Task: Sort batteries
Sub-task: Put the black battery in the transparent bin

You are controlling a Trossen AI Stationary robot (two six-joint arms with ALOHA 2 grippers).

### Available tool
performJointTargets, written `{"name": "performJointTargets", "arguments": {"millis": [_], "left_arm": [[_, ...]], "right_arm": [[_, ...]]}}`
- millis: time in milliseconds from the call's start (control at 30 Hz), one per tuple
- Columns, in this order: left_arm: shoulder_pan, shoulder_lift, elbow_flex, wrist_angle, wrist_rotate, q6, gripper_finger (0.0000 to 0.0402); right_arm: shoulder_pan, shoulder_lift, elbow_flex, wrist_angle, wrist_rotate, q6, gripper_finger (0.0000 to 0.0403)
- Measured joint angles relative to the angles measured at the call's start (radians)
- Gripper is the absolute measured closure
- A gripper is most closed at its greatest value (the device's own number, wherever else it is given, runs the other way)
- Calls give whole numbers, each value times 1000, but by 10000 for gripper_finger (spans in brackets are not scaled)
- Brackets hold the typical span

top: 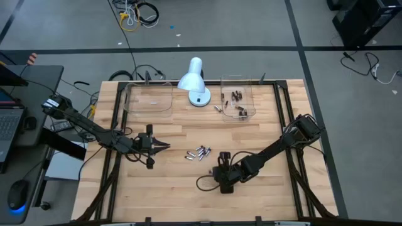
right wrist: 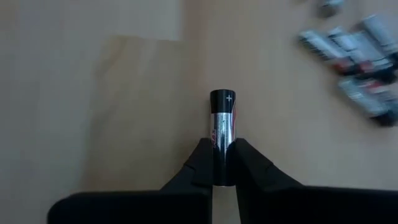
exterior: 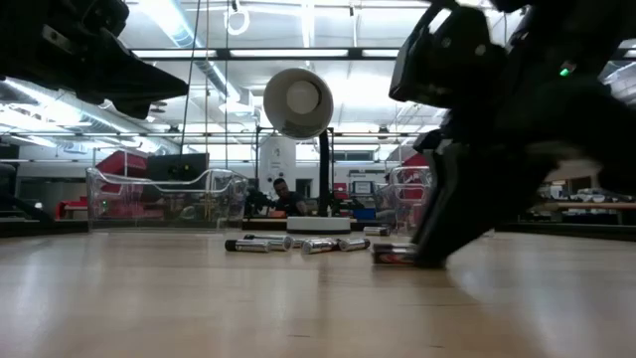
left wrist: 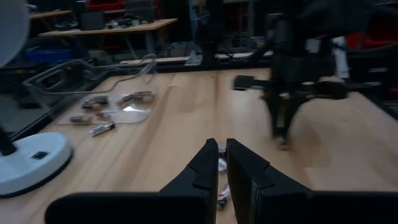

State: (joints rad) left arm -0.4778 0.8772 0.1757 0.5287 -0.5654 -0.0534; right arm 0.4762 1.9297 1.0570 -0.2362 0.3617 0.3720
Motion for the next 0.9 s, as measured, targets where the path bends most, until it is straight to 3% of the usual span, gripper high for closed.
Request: {"name": "performJointTargets", "arguments": {"millis": [200, 400, 500, 667, 900], "left_arm": [[0, 17, 0, 55, 44, 10, 363], [0, 137, 0, 236, 96, 81, 308], [0, 203, 2, 312, 49, 86, 265], [12, 296, 46, 362, -47, 90, 211], [63, 382, 140, 404, 63, 156, 198]], "right_arm": [[-84, -81, -5, 135, 179, -182, 377], [-178, -94, -4, 501, 132, -419, 377], [-198, -98, -2, 632, 115, -500, 377], [-217, -97, -2, 760, 85, -567, 377], [-225, -97, -2, 790, 86, -611, 377]]}}
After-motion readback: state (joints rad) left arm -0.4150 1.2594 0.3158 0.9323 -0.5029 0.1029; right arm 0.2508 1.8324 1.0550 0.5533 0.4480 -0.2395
